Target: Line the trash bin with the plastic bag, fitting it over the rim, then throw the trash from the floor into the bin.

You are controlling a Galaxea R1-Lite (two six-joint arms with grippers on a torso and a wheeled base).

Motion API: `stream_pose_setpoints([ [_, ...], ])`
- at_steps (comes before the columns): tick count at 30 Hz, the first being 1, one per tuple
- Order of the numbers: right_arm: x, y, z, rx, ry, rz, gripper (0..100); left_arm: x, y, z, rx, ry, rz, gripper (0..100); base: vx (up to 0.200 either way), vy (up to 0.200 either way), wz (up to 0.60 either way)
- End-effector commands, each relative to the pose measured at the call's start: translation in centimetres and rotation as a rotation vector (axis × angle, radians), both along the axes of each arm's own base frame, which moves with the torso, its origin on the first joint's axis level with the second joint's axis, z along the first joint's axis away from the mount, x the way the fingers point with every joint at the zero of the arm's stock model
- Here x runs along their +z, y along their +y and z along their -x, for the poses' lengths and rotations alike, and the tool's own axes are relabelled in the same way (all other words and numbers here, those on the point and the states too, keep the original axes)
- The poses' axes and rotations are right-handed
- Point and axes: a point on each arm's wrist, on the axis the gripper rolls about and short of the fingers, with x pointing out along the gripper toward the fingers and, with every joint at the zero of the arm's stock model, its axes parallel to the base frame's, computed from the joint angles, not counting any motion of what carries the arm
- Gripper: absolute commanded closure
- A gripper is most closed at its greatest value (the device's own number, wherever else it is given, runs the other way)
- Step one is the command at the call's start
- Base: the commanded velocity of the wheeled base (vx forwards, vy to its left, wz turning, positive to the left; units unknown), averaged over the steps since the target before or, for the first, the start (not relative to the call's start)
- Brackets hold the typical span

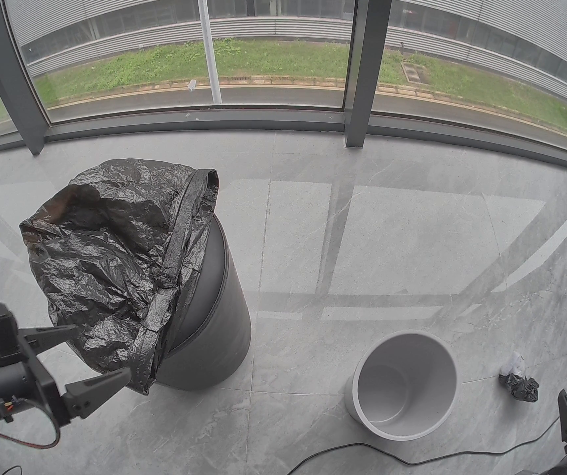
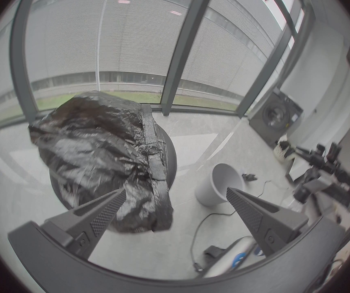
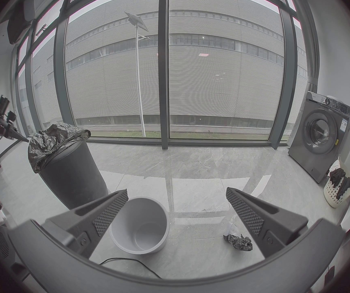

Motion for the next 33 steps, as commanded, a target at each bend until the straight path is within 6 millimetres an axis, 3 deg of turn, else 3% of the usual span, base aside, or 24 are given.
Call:
stream_pose_setpoints([
  [1,-0.5,0.0,-0.1,0.001,0.006,0.002,0,-1.8,-2.6,-5.0,-0.038,0.040,-0.194,0,0.000,0.000,0.00],
  [10,-0.5,0.0,-0.1,0.001,0.007,0.002,0,-3.4,-2.1,-4.4,-0.003,0.054,-0.302,0,0.000,0.000,0.00],
  [25,-0.5,0.0,-0.1,0.001,0.007,0.002,0,-3.5,-2.8,-5.0,-0.058,0.072,-0.290,0,0.000,0.000,0.00],
  [33,-0.5,0.0,0.0,-0.001,0.007,0.000,0,-3.5,-3.6,-7.5,-0.026,0.071,-0.313,0,0.000,0.000,0.00],
])
